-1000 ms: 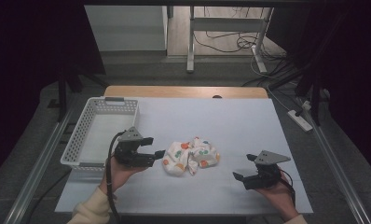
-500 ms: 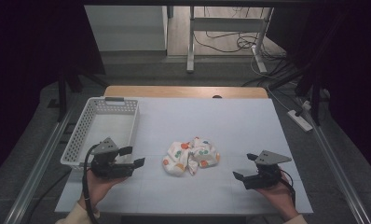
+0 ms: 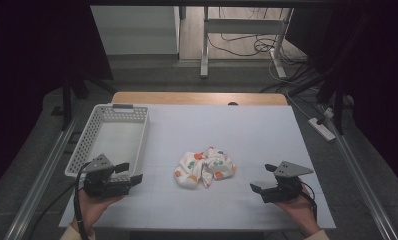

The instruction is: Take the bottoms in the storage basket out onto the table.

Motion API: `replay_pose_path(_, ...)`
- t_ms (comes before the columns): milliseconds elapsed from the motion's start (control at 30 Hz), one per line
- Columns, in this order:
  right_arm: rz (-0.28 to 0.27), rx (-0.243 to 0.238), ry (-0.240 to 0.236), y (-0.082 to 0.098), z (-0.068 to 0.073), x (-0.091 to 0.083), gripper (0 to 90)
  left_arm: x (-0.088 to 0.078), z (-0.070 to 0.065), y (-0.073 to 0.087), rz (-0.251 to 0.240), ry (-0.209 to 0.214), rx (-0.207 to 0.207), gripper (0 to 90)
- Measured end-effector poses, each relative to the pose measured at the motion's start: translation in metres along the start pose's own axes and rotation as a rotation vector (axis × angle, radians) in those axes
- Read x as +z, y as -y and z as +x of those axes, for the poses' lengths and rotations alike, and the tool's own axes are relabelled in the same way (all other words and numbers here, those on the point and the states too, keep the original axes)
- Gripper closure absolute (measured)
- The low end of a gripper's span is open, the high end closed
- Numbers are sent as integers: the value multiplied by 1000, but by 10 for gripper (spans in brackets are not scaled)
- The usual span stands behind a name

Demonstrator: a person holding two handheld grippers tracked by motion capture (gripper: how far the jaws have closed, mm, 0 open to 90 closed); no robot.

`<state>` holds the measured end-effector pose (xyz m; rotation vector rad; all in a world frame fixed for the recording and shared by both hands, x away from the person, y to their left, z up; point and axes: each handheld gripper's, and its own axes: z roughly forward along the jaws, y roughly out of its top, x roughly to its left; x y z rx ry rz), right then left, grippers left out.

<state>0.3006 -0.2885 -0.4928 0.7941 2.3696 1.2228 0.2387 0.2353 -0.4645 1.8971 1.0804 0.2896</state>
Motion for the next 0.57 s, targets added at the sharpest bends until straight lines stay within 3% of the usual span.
replay_pose_path(567, -18, -10, -2, -1, 1, -2, 108, -1, 0, -2, -4, 4, 4, 276)
